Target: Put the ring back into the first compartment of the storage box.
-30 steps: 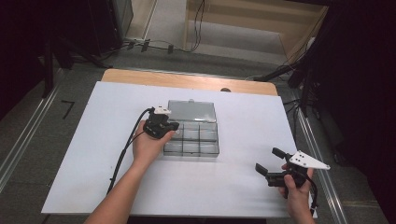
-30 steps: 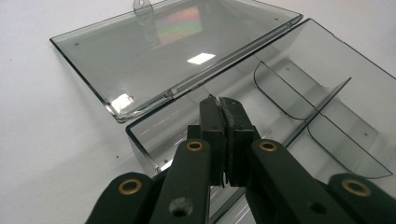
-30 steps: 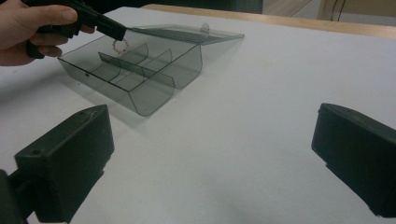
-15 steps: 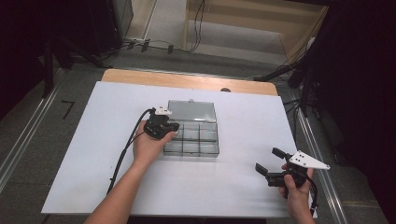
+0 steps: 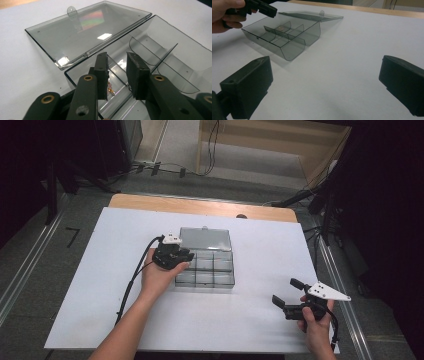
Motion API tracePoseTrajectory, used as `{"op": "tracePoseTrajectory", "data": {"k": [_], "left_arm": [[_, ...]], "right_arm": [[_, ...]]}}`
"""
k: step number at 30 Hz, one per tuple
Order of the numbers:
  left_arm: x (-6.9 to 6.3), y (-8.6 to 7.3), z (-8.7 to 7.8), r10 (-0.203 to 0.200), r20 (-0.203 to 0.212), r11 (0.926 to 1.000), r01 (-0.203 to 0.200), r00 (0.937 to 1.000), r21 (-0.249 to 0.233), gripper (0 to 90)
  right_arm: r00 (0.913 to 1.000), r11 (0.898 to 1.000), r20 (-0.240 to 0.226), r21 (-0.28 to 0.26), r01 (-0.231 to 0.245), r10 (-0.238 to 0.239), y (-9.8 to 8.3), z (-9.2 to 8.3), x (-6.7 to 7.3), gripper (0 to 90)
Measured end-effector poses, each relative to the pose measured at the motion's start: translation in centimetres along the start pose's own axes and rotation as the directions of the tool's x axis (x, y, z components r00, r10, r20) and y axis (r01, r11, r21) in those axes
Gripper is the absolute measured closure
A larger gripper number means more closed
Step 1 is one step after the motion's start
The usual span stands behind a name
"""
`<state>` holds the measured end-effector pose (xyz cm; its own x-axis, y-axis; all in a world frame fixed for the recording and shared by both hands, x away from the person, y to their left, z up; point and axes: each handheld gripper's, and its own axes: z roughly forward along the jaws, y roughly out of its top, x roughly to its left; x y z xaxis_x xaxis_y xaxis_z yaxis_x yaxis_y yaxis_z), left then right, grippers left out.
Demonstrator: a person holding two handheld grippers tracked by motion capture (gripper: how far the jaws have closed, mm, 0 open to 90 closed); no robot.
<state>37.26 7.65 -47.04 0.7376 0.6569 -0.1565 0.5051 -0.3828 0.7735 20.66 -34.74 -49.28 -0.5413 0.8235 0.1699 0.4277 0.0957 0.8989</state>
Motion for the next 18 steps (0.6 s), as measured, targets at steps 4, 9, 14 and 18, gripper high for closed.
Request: {"op": "tracePoseTrajectory", "data": {"k": [4, 9, 14, 18], "left_arm": [[0.0, 0.1, -0.5, 0.012, 0.013, 0.9996, -0.011, 0.9999, -0.024, 64.3], [0.0, 0.2, -1.2, 0.007, 0.013, 0.9982, -0.006, 0.9999, -0.06, 50.7], [0.0, 0.3, -1.9, 0.016, 0.027, 0.9963, -0.014, 0.9995, -0.085, 41.8], [0.2, 0.5, -2.5, 0.02, 0.033, 0.9941, -0.016, 0.9993, -0.107, 33.7]], "right_arm": [[1.0, 1.0, 0.001, 0.004, 0.004, -0.004, 0.0, 0.2, 0.1, 0.0], [1.0, 1.0, -0.001, 0.0, -0.002, 0.002, 0.0, 0.1, 0.2, 0.0], [1.0, 1.0, -0.002, -0.002, -0.003, 0.003, 0.0, 0.2, 0.2, 0.0], [1.0, 1.0, -0.002, -0.002, -0.002, 0.002, 0.1, 0.3, 0.1, 0.0]]}}
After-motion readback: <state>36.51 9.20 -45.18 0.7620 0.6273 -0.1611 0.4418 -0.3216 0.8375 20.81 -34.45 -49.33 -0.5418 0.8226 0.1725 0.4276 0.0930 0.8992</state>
